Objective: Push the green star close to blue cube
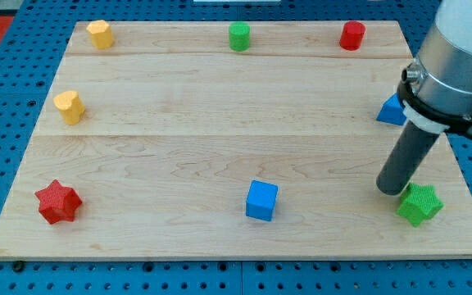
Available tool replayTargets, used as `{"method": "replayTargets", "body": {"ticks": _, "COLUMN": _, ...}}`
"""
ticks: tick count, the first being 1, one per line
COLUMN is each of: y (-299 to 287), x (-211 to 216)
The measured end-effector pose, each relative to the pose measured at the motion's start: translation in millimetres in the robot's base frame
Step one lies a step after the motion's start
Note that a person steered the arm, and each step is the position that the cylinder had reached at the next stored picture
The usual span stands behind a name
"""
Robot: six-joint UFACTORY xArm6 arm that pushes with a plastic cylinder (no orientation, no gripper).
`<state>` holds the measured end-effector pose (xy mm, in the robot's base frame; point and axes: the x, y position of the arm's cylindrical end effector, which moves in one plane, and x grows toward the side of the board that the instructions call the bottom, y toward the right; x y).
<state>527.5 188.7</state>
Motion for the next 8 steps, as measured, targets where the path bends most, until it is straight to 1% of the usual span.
{"method": "replayTargets", "body": {"ticks": 1, "y": 28.1, "x": -16.4}}
{"method": "replayTargets", "body": {"ticks": 2, "y": 82.9, "x": -21.8}}
{"method": "replayTargets", "body": {"ticks": 3, "y": 116.1, "x": -0.5}}
{"method": "replayTargets", "body": {"ticks": 4, "y": 112.1, "x": 35.4}}
{"method": "replayTargets", "body": {"ticks": 5, "y": 67.5, "x": 38.2}}
{"method": "replayTargets", "body": {"ticks": 7, "y": -67.5, "x": 31.1}}
{"method": "replayTargets", "body": {"ticks": 8, "y": -83.9, "x": 27.5}}
